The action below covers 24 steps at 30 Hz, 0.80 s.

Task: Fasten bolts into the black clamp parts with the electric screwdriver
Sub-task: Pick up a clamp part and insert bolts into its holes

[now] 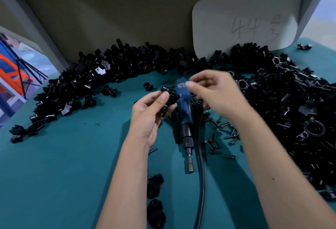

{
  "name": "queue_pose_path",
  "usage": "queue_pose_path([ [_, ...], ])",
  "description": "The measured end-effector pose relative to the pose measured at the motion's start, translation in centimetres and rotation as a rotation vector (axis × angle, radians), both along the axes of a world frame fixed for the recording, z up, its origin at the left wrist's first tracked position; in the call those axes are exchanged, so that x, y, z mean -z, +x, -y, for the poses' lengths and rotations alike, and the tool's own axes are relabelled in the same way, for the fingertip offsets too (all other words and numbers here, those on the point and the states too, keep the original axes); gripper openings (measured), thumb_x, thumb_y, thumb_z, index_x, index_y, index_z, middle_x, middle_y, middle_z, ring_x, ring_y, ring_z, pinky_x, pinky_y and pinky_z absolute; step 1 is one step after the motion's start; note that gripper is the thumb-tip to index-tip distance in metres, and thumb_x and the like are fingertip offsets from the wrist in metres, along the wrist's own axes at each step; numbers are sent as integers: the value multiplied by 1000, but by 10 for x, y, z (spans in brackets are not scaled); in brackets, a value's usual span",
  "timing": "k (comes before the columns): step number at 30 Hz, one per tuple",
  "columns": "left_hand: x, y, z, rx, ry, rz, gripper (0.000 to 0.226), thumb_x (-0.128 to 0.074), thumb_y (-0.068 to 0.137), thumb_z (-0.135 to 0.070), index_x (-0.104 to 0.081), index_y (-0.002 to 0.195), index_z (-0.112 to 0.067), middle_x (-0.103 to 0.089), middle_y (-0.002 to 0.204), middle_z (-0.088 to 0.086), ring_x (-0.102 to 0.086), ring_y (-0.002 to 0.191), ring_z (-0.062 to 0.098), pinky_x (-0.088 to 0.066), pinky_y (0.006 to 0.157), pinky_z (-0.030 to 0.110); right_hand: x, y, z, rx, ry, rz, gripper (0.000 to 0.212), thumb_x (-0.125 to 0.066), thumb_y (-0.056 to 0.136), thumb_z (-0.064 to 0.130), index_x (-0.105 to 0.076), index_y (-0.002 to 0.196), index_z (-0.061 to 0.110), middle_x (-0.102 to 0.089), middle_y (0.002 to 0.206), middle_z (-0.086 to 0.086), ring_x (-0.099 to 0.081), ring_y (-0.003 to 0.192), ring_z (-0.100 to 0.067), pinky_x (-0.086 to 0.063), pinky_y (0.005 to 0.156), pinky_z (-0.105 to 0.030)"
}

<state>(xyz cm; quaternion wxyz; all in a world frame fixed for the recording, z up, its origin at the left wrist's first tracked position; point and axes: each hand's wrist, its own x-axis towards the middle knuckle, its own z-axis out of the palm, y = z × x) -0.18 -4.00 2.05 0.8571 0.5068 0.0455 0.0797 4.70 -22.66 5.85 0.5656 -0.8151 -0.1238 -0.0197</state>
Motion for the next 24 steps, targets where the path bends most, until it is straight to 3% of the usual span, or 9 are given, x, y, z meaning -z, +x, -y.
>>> queue_pose_path([
  [1, 0, 1, 0, -10, -1, -13, 6, -79, 76, -18, -83, 80, -16, -77, 86, 2, -75, 79, 18, -61, 73, 23, -7, 9, 11, 83, -155, 32, 7, -81, 89, 27, -75, 88, 31, -75, 83, 7, -71, 71, -9, -57, 61, -22],
  [3, 1, 1, -1, -21, 10, -38, 4, -80, 77, -19, -83, 79, -18, -76, 84, -1, -75, 81, 19, -61, 75, 23, -14, 35, 32, 207, -507, 30, 22, -79, 90, 12, -76, 77, 29, -74, 82, 6, -70, 72, -12, -60, 69, -28],
  [6, 1, 3, 2, -12, 15, -49, 5, -81, 76, -21, -83, 79, -19, -77, 86, -1, -76, 82, 19, -60, 76, 23, -19, 67, 43, 224, -873, -123, 16, -75, 87, -2, -81, 83, 12, -77, 87, -9, -76, 75, -28, -66, 74, -42],
  [9, 0, 5, 8, 0, 20, -53, 5, -81, 75, -21, -83, 79, -18, -78, 91, 4, -76, 82, 20, -60, 75, 23, -12, 80, 36, 117, -972, -291, 4, -79, 88, -2, -77, 86, 2, -78, 82, -14, -77, 64, -29, -66, 67, -45],
  [13, 1, 7, 12, 16, 25, -57, 8, -81, 76, -19, -83, 82, -15, -78, 99, 11, -75, 83, 22, -60, 74, 23, -3, 78, 27, 130, -1152, -170, 23, -86, 84, 6, -68, 69, 2, -71, 57, -9, -71, 46, -21, -50, 38, -25],
  [17, 2, 8, 13, 7, 14, -66, 8, -81, 76, -18, -83, 83, -15, -78, 101, 12, -76, 83, 22, -60, 74, 23, -2, 70, 23, 9, -1327, -77, 26, -81, 90, 12, -63, 72, 7, -71, 66, -2, -72, 66, -18, -56, 51, -31],
  [19, 3, 8, 12, 12, 14, -60, 7, -82, 76, -19, -83, 82, -15, -78, 101, 12, -76, 84, 21, -60, 74, 23, -8, 65, 27, -16, -1234, -83, 21, -77, 93, 13, -65, 76, 9, -71, 75, -3, -72, 73, -20, -59, 63, -32],
  [20, 3, 8, 12, 17, 21, -52, 7, -82, 76, -19, -83, 82, -16, -78, 100, 12, -75, 85, 21, -60, 75, 23, -11, 64, 30, 7, -1049, -134, 16, -74, 94, 10, -67, 80, 8, -72, 74, -5, -71, 70, -20, -61, 69, -35],
  [24, 5, 10, 15, 3, 75, -12, 10, -84, 71, -21, -82, 80, -16, -78, 95, 9, -74, 86, 21, -61, 79, 27, -20, 39, 19, 43, -19, -115, 9, -72, 95, 2, -76, 90, 8, -73, 69, -9, -68, 57, -14, -58, 56, -27],
])
